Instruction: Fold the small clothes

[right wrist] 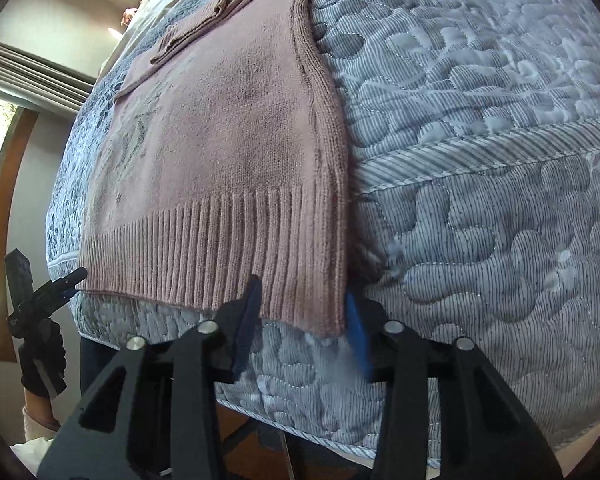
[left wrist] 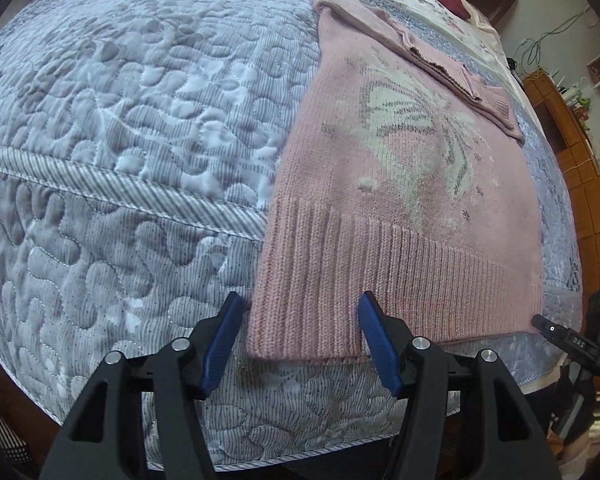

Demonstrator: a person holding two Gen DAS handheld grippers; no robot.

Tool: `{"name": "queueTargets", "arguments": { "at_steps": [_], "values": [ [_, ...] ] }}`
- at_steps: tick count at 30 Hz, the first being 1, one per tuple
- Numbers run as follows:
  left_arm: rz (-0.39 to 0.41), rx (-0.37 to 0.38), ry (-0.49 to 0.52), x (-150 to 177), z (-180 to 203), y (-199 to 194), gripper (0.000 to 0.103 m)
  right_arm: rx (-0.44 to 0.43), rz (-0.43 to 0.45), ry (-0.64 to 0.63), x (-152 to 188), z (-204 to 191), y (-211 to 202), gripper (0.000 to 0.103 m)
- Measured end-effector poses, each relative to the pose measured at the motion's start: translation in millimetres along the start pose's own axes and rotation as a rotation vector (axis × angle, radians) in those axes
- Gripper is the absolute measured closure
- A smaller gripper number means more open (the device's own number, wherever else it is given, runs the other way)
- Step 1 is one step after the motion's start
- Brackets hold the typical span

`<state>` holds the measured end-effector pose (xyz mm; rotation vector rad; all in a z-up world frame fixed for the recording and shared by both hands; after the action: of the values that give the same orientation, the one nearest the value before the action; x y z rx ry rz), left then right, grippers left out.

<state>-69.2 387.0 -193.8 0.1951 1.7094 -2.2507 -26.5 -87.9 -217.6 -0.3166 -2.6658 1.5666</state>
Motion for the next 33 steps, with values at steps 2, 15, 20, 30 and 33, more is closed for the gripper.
{"name": "queueTargets", "arguments": {
  "at_steps": [2,15,20,30,33],
  "values": [
    [0.001,0.011,-0.012,0.0,-1.4,-1.5,0.055,-0.054,-0.031,0.036,1.4,6.8,0.5,0.093],
    [0.130,0.190,-0.022,-32.4,13.5,-50.7,0.087,-0.250,0.043,0.032,-25.3,-12.8,-57.5,0.094],
    [0.186,0.182,-0.007,-67.9,21.1,-63.6,0.089,-0.302,0.080,0.051,-53.3,-20.6,-78.8,0.094],
    [0.215,0.165,-0.083,-128.9,5.8,-44.1,0.095,-0.308,0.087,0.163,-114.1,-24.7,-69.5,0.094],
    [0.198,0.143,-0.106,-143.7,-3.1,-26.6,0.095,-0.286,0.071,0.203,-135.2,-22.3,-55.4,0.094]
  ]
}}
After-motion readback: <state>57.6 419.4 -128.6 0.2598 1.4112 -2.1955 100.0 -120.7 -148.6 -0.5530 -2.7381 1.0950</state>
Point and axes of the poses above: each gripper's, at about its wrist camera, not at the fingertips, and y roughly the way its jaws point, z to its right, x to its underside, the point moved 4 cm from there along y, roughly the way its jaws point, and after that the axes turned 10 degrees about y, right-handed, at the moved point
